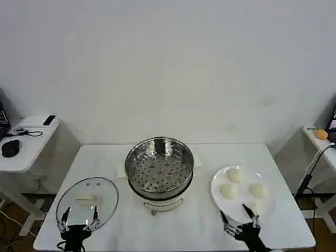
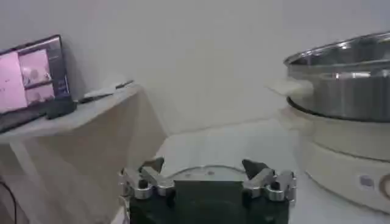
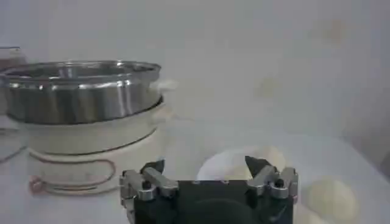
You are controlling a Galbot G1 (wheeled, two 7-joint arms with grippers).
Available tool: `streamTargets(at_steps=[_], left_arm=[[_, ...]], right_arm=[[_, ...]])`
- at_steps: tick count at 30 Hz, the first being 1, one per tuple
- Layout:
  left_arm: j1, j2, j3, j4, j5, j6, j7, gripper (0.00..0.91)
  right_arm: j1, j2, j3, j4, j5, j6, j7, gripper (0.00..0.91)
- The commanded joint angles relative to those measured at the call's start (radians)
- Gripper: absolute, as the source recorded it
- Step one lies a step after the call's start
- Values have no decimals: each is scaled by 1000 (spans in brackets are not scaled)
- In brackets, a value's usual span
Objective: Take steamed baozi put them in steamer then cover it.
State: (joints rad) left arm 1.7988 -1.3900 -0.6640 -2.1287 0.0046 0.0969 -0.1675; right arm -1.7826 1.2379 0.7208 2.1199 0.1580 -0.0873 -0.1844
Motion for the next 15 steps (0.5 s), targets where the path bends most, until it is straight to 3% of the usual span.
streamTargets(at_steps=[1,6,7,9,11,15], left_arm=[[-3,7,-11,-43,43,59,44,907],[-18,5,-7,-40,94,40,58,907],[-19,7,-6,-37,97,41,58,907],[-21,11,-5,-32,105,40,64,907],[-24,13,-5,-29,116,38,69,907],[-28,15,-8,-31,134,36,79,907]], right_arm=[[66,-166,147,8,-106,-142,-49,907],[110,-328,230,-48,-198,-205,-185,907],[124,-373,246,-77,-227,-206,-244,907],[144,-438,257,-109,-260,-202,-298,907],[176,-541,262,-172,-311,-179,-387,907],[275,-692,196,-270,-352,-134,-476,907]])
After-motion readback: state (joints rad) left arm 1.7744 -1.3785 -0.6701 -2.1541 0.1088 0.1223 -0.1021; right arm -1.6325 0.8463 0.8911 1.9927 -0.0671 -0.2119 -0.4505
